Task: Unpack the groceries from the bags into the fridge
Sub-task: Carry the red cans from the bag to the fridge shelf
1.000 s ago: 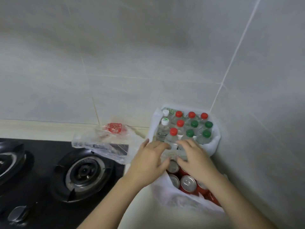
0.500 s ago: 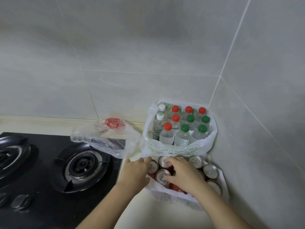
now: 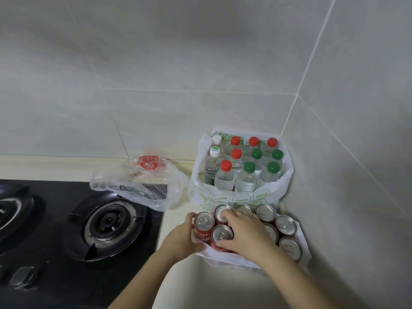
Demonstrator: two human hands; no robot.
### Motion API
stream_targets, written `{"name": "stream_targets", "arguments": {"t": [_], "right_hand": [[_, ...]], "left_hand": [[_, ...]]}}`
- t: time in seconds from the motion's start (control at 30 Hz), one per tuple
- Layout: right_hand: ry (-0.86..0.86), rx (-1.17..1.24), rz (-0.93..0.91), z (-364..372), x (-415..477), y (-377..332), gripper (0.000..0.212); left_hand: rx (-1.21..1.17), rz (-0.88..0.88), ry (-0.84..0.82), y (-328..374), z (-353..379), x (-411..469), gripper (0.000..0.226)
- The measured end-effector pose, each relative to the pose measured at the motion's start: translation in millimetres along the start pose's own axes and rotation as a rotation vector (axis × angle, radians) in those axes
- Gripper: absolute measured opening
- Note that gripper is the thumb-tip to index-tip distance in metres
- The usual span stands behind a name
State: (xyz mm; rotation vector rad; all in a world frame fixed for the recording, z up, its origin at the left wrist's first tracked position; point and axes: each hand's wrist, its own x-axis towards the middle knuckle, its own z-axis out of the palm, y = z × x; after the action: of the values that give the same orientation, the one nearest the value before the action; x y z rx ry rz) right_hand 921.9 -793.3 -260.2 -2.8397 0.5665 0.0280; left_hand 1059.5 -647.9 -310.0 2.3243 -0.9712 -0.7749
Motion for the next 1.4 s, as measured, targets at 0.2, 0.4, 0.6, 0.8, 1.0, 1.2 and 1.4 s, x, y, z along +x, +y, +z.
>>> {"name": "stream_targets", "arguments": {"t": [0.2, 0.4, 0.6, 0.8, 1.0, 1.2, 1.4], "right_hand": [[-0.007, -0.063, 0.053, 8, -4, -12, 0.057], [0.018, -0.174, 0.125, 23, -2, -26, 0.066], [0.122, -0.08, 0.17, 24, -10, -27, 0.07], [0.236, 0.127, 0.106, -7, -22, -34, 0.076], [0.29, 0.479, -0.012, -58, -28, -49, 0.083], [0.297, 0.646, -0.223, -76, -27, -82, 0.061], [0.148, 0.702, -0.326, -36, -30, -125, 0.055]], "left_hand": [[0.208, 0.162, 0.232, 9, -12, 6, 0.061], [0.283, 0.154, 0.141, 11, 0, 20, 0.056], [0.256, 0.154, 0.181, 4, -1, 16, 0.056], [0.065, 0.19, 0.33, 20, -22, -22, 0.059], [-0.31, 0.183, 0.574, 39, -58, -73, 0.075], [-0.447, 0.2, 0.819, 39, -81, -143, 0.063], [-0.42, 0.019, 0.963, -7, -59, -211, 0.06]]}}
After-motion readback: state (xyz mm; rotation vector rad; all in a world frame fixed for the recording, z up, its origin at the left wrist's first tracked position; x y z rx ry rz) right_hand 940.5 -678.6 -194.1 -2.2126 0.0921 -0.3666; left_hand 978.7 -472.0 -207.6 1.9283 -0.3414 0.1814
